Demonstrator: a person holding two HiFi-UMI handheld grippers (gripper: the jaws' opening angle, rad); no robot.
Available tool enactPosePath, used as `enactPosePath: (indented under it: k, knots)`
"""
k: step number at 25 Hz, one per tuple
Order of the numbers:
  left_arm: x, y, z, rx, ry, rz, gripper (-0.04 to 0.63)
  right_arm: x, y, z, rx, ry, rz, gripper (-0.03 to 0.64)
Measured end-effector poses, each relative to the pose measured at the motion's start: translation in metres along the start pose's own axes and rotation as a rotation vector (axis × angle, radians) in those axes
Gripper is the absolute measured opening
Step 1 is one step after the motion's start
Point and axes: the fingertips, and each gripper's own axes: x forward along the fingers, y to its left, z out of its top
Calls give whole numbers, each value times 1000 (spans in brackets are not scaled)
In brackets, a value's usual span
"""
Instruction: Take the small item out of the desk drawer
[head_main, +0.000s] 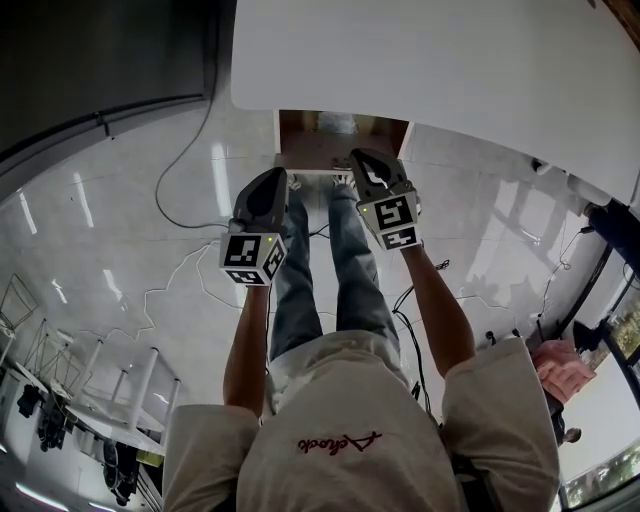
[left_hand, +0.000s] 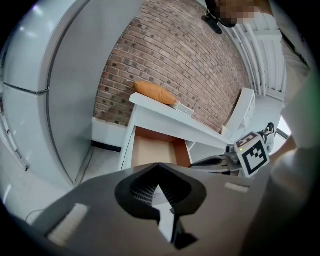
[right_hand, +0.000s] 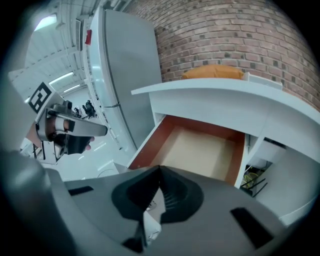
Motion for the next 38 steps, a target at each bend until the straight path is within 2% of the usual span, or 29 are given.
enactPosePath:
  k: [10,15,23,29,33,34,36,38]
  knots:
    - [-3,0,-2,-22,-3,-4,9,46,-22,4,-66,68,7,11]
    - [-2,0,-3,-21,-4,-13,9,71,-28,-5,-220,165,26,12]
    - [2,2,-6,-30,8,-14,9,99,-21,-35,-504,331,112,12]
    - [1,7,-7,-31,12,-9,9,117,-25,-49,-620,418,111,12]
    - [2,10,-9,-34,13,-6,9,125,-27,-57,-618,456,136,14]
    - [2,10,-11,-35,15,-7,9,126,-28,-59,-609,461,140,19]
    - [3,11,-14,-38,20,-7,9,131,-28,-61,-597,465,146,110]
    - [3,11,-18,-42,25,-6,9,135,-30,-65,-612,476,145,129]
